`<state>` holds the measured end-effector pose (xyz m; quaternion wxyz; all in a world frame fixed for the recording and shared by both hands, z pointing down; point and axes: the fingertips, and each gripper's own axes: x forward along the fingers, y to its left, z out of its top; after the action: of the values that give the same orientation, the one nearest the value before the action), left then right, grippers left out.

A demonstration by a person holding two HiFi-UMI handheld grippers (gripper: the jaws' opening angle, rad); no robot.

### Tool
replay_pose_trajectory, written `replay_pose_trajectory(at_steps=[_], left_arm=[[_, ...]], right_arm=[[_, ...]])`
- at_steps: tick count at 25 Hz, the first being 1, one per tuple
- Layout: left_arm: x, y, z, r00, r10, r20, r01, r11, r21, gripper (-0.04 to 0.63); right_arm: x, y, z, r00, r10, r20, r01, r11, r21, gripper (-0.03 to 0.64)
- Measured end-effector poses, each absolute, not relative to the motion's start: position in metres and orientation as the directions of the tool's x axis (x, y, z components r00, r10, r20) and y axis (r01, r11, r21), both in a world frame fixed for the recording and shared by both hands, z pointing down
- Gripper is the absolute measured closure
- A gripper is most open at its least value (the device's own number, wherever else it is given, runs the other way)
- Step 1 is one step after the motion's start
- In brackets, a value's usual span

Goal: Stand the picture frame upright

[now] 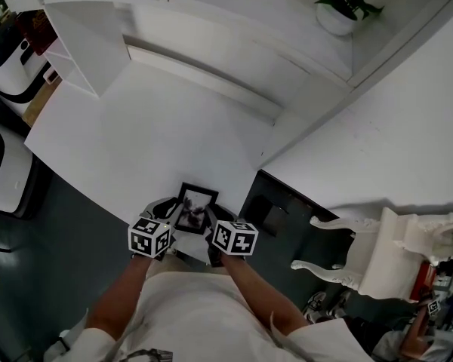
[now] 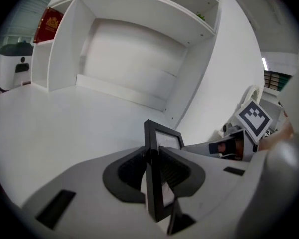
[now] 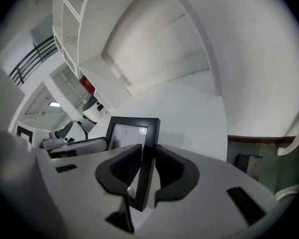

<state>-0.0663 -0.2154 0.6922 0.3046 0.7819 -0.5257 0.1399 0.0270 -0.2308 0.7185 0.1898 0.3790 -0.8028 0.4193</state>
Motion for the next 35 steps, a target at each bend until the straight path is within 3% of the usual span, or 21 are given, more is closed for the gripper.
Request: replay_pose_trajectory(at_steps=[15, 35], left_arm=[[-0.071, -0.277, 0.521, 0.336, -0.916, 0.222, -0.925, -0.276, 0.261, 0.508], [-0.091, -0.284, 0.295, 0.204, -0.956, -0.210, -0.970, -0.227, 0.092, 0.508]], right_arm=[[0.019, -0.313, 0.545, -0.731, -0.621, 0.282, -0.674, 0.597, -0.434, 0.514], [-0.003, -0.335, 0.321, -0.812, -0.571, -0.121, -0.536, 0.812, -0.232, 0.514]])
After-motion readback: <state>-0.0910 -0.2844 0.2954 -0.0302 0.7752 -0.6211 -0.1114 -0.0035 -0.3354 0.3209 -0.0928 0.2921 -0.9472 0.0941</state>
